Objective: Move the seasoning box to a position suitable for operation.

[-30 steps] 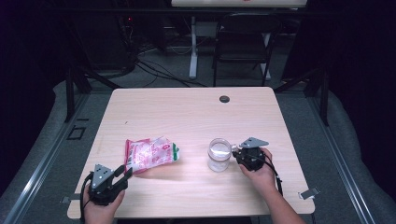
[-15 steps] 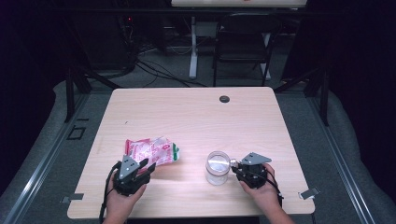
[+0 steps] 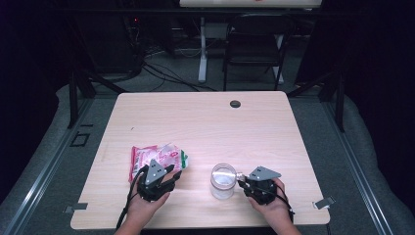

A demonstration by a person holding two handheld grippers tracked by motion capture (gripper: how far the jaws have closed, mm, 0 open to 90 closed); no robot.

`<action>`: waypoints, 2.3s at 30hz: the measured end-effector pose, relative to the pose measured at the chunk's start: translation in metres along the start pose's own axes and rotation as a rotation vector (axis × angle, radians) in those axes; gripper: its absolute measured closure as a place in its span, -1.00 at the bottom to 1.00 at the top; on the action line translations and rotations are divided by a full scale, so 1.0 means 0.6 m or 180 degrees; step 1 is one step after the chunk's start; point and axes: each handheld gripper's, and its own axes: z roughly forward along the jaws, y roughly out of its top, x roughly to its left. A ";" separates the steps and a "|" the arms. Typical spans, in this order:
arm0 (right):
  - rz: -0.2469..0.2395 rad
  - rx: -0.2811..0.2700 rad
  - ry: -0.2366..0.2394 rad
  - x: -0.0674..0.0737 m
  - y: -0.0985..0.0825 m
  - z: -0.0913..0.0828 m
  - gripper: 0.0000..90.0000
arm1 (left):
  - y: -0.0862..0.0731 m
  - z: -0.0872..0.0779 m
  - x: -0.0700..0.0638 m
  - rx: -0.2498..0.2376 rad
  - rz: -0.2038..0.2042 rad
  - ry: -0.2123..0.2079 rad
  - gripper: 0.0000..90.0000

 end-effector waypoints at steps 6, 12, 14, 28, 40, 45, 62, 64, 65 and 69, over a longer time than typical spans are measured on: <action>-0.0053 -0.0024 0.0106 0.003 0.001 0.003 0.70 | 0.001 -0.001 -0.006 -0.0005 0.0036 -0.0029 0.42; 0.0129 -0.0197 0.0245 0.000 0.001 -0.011 0.42 | 0.001 0.000 -0.006 0.0012 -0.0004 -0.0071 0.37; 0.0085 -0.0203 0.0202 0.001 -0.002 -0.029 0.35 | 0.003 0.000 -0.006 0.0009 -0.0052 -0.0086 0.33; 0.0380 -0.0001 0.0043 -0.011 0.042 -0.082 0.31 | 0.073 0.015 -0.022 0.0033 -0.0308 -0.0330 0.38; 0.0822 -0.0131 0.0115 -0.020 0.110 -0.095 0.50 | 0.105 0.037 -0.048 0.0138 -0.0406 -0.0533 0.52; 0.0923 -0.0039 0.0202 -0.012 0.104 -0.086 0.54 | 0.097 0.035 -0.059 0.0201 -0.0300 -0.0677 0.63; 0.1119 0.0000 0.0295 -0.006 0.090 -0.073 0.77 | 0.064 0.031 -0.072 0.0413 -0.0120 -0.0929 1.00; 0.1162 0.0008 0.0323 -0.008 0.089 -0.071 0.78 | 0.061 0.033 -0.075 0.0439 -0.0092 -0.0952 1.00; 0.1174 0.0009 0.0338 -0.009 0.089 -0.071 0.79 | 0.059 0.035 -0.078 0.0428 -0.0119 -0.0949 1.00; 0.1179 0.0004 0.0385 -0.009 0.088 -0.069 0.82 | 0.054 0.038 -0.081 0.0500 -0.0078 -0.0988 1.00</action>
